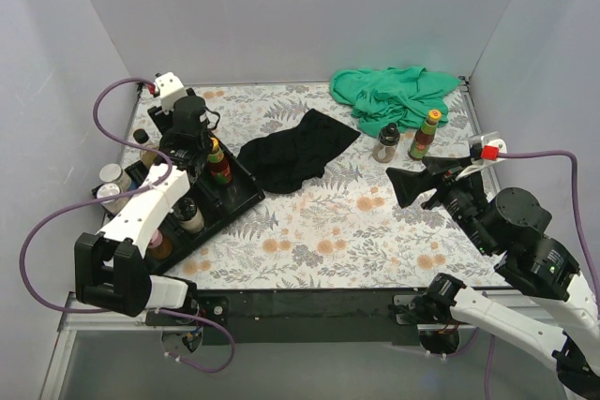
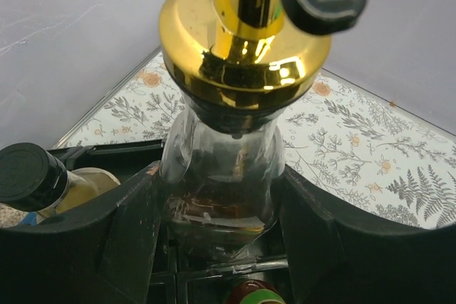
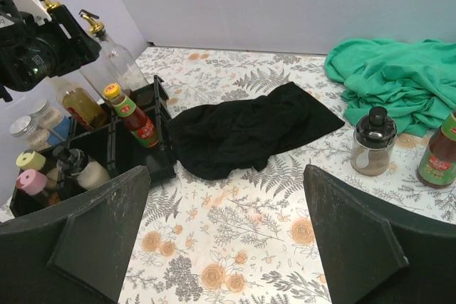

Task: Organize the condiment bottles
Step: Place the bottle in the storage box.

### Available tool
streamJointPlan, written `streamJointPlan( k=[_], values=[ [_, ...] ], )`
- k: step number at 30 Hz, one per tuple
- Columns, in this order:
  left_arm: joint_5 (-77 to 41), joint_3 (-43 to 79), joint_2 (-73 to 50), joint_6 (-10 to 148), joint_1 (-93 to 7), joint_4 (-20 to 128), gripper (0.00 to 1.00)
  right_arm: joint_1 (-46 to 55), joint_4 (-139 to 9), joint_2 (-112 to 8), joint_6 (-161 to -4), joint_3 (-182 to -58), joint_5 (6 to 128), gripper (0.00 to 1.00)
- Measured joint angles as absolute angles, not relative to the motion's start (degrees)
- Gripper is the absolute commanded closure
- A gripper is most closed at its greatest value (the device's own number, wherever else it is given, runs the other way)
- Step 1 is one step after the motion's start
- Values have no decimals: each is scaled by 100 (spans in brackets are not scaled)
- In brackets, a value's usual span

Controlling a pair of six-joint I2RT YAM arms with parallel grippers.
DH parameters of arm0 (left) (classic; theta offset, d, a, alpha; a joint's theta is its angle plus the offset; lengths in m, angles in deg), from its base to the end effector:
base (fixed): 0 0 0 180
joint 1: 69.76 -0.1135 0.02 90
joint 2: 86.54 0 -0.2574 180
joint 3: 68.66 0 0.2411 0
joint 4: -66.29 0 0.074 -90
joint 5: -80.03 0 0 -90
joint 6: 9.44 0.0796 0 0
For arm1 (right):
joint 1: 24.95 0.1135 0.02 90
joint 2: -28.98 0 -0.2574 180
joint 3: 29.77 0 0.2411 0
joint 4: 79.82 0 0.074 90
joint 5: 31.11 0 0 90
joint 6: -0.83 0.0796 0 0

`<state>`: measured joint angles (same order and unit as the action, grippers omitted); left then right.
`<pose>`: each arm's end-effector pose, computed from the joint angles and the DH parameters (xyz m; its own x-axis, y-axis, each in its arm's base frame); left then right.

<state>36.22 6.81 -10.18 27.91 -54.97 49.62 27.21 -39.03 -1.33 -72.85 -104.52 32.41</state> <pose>0.3274 -0.0270 0.3209 0.2114 -0.6250 -0.7515 -0.5283 0.5739 -0.6258 0.0985 0.0690 0.4215 -0.0844 0.3013 -0.9498 -0.4274 0.8501 0.3077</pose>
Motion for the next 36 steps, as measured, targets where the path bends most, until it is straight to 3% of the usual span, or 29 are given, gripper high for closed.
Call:
streamJointPlan(
  k=[24,30,31,32,36],
  values=[
    [3249,-56,-771,2416,-5696,5764,99,2721,-4115,-100,-7379,-10120,3247,1],
    [3144,-139,-450,2245,-5736,5786,66,2721,-4157,-95,-7482,-10052,3249,1],
    [3122,-139,-424,2221,-5740,5762,58,2721,-4157,-95,-7497,-10052,3249,1],
    [3089,-139,-404,2195,-5747,5724,44,2721,-4159,-95,-7511,-10052,3249,1],
    [2980,-139,-380,2083,-5757,5659,33,2721,-4159,-95,-7583,-10052,3252,1]
  ],
)
